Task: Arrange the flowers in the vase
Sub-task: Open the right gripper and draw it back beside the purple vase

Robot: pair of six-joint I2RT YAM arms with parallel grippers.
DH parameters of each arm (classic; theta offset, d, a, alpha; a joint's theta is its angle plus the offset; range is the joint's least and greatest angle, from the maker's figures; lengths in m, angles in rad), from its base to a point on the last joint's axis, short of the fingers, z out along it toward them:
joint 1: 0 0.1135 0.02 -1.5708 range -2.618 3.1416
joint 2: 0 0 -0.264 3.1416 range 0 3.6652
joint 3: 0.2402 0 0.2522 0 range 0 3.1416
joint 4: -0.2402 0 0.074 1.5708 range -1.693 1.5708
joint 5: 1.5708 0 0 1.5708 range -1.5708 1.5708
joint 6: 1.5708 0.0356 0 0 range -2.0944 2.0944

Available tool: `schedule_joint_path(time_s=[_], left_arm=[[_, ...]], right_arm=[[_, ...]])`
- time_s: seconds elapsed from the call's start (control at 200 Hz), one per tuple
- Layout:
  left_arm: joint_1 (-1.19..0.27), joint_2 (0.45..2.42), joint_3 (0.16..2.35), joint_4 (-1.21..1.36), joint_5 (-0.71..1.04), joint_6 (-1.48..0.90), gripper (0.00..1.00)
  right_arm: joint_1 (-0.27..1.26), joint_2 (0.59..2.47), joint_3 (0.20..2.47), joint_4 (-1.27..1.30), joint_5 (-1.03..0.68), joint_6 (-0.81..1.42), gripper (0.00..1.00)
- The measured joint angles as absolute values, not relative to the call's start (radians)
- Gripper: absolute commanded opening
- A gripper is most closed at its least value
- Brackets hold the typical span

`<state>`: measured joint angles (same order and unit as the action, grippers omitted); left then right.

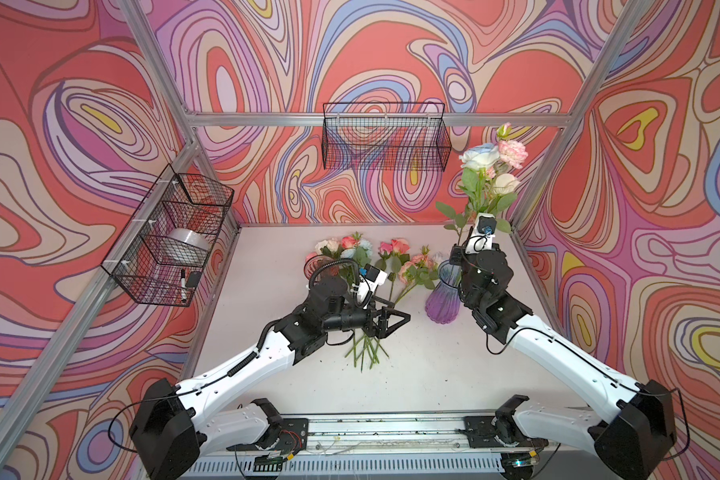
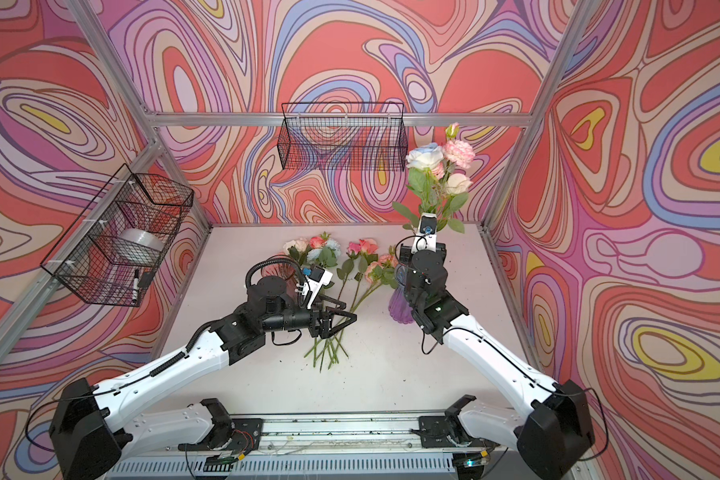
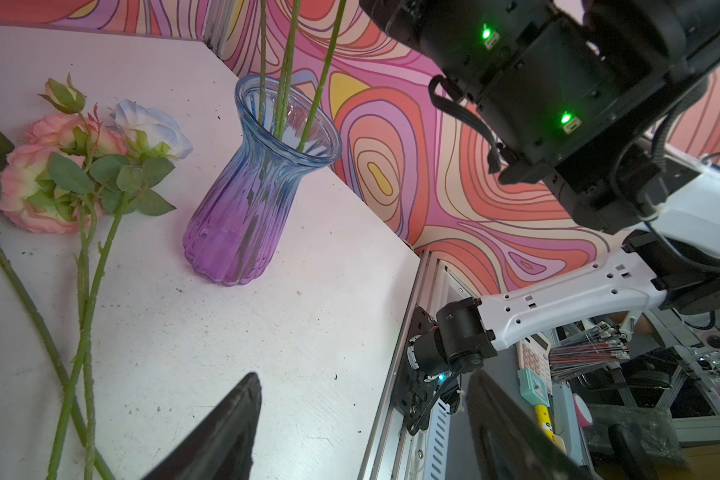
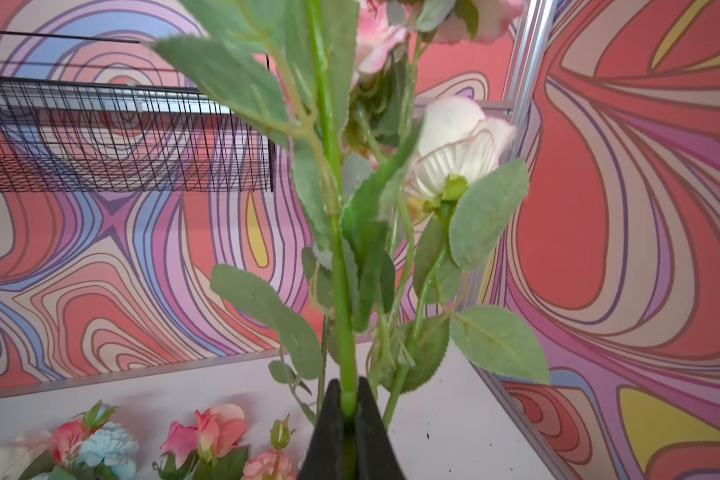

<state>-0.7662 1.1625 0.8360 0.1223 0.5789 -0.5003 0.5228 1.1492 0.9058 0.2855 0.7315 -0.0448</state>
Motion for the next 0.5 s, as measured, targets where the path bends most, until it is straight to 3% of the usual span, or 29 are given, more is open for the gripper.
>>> schedule_joint_path(time_s=[0.135,0.501], left_arm=[[-0.766,1.165,0.836,0.123,0.579,-0.500,0.78],[-0.766,1.186,0.838,0.100,0.572,-0.487,0.79]], right_arm=[[0.523,1.075,0.860,0.205,0.693,0.036,0.18],[0.523,1.056,0.897,-0.015,0.583,0.142,0.26]])
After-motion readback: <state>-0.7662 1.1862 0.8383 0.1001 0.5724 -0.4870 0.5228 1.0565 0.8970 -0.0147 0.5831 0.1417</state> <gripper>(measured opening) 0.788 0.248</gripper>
